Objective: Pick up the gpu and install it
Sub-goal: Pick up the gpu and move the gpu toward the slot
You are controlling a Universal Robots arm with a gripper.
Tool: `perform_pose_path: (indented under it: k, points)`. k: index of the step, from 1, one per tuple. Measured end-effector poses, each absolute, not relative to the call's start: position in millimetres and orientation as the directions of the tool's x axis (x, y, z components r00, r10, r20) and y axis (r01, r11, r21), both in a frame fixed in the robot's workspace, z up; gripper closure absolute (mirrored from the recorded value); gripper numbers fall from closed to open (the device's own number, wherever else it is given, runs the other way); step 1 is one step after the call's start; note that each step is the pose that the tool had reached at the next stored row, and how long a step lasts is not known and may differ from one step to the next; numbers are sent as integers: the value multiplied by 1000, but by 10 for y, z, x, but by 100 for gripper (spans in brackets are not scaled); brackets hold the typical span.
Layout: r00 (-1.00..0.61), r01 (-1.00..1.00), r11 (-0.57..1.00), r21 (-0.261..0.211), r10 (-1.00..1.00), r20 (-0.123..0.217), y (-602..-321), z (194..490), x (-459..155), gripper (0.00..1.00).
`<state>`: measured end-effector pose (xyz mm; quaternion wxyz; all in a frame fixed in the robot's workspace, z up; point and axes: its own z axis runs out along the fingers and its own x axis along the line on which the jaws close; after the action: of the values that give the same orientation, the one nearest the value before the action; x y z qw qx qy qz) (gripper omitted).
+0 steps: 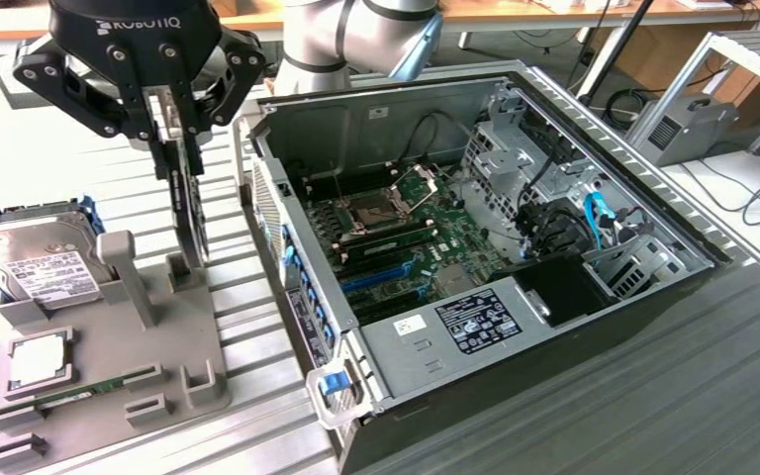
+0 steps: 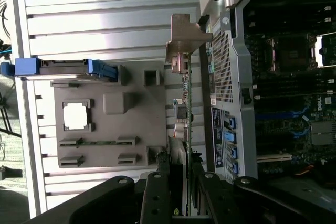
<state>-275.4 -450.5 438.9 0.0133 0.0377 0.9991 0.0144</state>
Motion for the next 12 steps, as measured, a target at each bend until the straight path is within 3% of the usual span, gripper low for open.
perform_pose_path:
  k: [12]
  points:
    - [-997,75,997,30,76,-26,-4505,4389,-2689,74]
